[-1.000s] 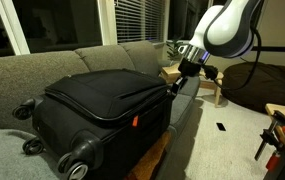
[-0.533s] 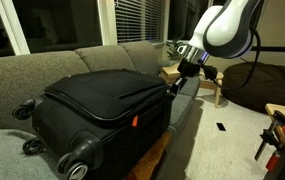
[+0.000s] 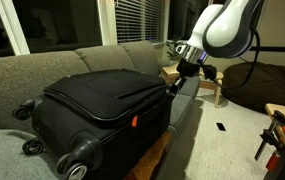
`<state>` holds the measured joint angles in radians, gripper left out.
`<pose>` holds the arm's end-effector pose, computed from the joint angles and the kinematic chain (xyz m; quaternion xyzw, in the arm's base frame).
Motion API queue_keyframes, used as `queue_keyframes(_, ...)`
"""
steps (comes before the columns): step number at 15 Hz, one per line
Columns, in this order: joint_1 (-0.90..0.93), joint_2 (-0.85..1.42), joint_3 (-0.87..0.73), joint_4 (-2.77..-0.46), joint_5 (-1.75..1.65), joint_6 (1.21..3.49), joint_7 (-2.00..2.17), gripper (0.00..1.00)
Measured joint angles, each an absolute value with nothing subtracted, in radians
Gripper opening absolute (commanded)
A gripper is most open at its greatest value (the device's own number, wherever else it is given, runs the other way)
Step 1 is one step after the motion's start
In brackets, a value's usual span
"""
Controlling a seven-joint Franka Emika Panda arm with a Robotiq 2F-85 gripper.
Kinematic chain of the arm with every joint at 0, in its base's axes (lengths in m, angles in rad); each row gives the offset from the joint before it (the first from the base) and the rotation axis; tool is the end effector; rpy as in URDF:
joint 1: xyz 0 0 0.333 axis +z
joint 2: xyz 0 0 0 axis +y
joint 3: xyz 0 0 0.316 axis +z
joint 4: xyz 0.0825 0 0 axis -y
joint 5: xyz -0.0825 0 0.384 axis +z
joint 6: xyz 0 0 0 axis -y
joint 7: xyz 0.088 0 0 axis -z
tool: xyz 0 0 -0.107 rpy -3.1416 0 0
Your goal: Unzip the black suitcase
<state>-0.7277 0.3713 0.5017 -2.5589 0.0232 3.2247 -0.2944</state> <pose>0.4655 -0.0966 0.1844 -0.9822 0.0069 -0.1834 0.0390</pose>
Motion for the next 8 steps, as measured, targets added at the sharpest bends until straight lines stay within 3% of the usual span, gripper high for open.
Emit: queue_keyframes(8, -0.538, 0.334, 0.352, -2.557, 0.023, 3.200, -0.294, 0.06)
